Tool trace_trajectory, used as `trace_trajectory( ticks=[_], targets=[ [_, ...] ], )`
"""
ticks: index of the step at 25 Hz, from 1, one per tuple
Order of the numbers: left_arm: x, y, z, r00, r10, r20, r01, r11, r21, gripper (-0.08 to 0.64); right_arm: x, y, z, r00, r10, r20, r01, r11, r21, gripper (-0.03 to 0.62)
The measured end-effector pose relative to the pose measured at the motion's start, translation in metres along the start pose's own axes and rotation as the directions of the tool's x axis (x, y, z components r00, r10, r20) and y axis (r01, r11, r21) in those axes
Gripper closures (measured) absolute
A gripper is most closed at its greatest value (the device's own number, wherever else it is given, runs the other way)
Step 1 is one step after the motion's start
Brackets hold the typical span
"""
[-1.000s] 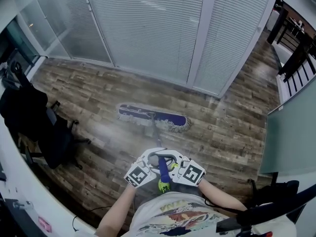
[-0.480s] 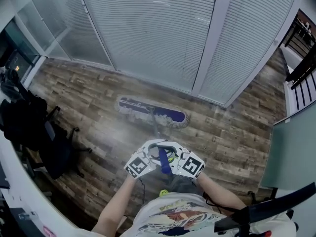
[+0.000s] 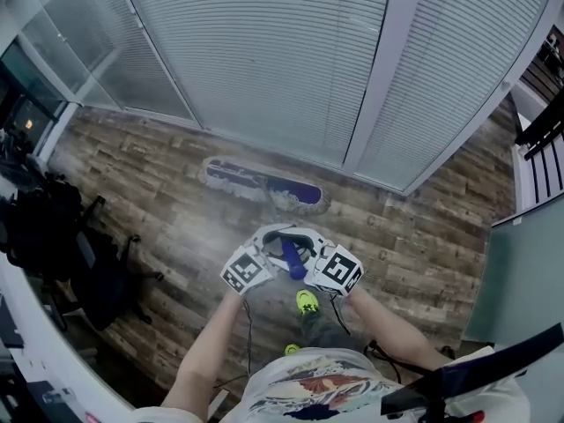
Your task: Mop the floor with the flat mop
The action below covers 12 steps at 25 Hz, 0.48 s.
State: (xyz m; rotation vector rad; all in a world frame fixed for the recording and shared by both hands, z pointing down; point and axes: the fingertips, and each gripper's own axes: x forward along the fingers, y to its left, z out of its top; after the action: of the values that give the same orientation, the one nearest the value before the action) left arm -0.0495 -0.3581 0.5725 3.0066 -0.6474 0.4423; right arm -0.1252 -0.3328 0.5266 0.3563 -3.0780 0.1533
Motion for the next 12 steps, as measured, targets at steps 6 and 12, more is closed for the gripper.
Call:
trace_trajectory(
  ticks=[6, 12],
  targets=[
    [-0.004, -0.028, 0.002, 1.0, 0.025, 0.007, -0.025, 1.0, -0.007, 0.359, -0.015, 0.027, -0.003, 1.0, 0.024, -0.007, -0.024, 1.0, -0.004, 0.374],
    [-0.035, -0.105, 0.008, 0.998, 0.029, 0.054, -0.028, 0.999, -0.015, 0.36, -0.038, 0.107, -0.002, 0.999, 0.027, -0.038, -0.029, 0.999, -0.028, 0.376]
  ],
)
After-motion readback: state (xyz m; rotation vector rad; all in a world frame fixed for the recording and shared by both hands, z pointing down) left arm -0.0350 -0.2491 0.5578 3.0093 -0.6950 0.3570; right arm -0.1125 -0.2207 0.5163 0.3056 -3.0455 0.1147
